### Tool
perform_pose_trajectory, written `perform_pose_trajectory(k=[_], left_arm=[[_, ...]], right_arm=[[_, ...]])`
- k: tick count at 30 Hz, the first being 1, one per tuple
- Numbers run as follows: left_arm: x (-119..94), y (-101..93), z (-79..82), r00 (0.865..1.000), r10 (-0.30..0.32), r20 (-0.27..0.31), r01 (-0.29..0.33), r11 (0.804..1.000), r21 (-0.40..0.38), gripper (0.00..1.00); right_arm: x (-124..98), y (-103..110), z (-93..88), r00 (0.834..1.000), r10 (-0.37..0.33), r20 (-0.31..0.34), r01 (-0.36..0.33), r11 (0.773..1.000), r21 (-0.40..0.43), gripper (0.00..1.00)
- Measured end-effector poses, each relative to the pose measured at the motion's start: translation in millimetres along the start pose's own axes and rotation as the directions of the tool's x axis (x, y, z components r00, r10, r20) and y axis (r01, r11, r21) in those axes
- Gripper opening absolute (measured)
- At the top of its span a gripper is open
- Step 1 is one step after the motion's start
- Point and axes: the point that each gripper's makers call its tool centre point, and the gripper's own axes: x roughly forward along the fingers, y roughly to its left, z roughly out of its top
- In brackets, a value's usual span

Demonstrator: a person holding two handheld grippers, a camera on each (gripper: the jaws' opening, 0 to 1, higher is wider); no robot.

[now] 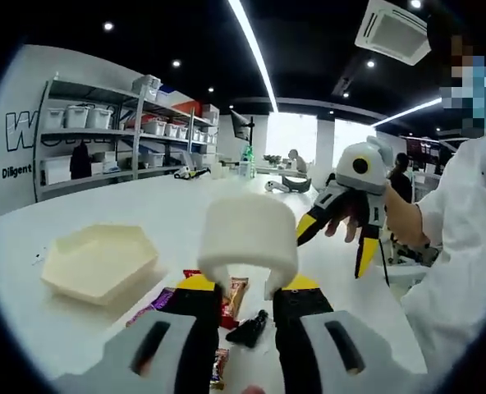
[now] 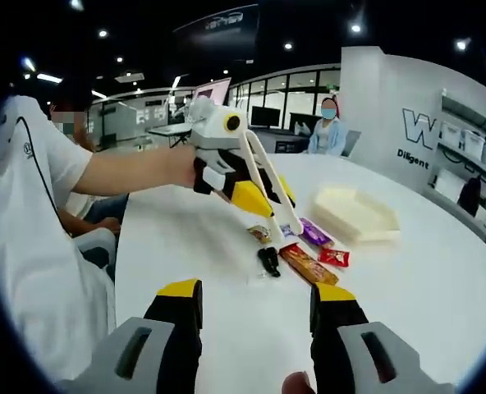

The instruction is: Place the target food into the container with the food tongs after gripping and lifting it, then release it inside without dropping or visibly crushing the food.

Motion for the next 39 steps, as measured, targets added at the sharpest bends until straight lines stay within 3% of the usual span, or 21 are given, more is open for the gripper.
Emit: perform_pose_trajectory(k=[29,39], left_arm=[[35,17.0,-21.9,0.987,-0.061,-0.147,0.064,0.998,0.016,0.23],[38,20.9,-21.9,0.986,-0.065,-0.155,0.068,0.998,0.016,0.23]], right_arm=[[4,-10,-5.5,1.000,0.014,0.003,-0.014,1.000,0.011,0.49],[4,-11,-8.6,1.000,0.016,0.005,-0.016,1.000,0.017,0.49]])
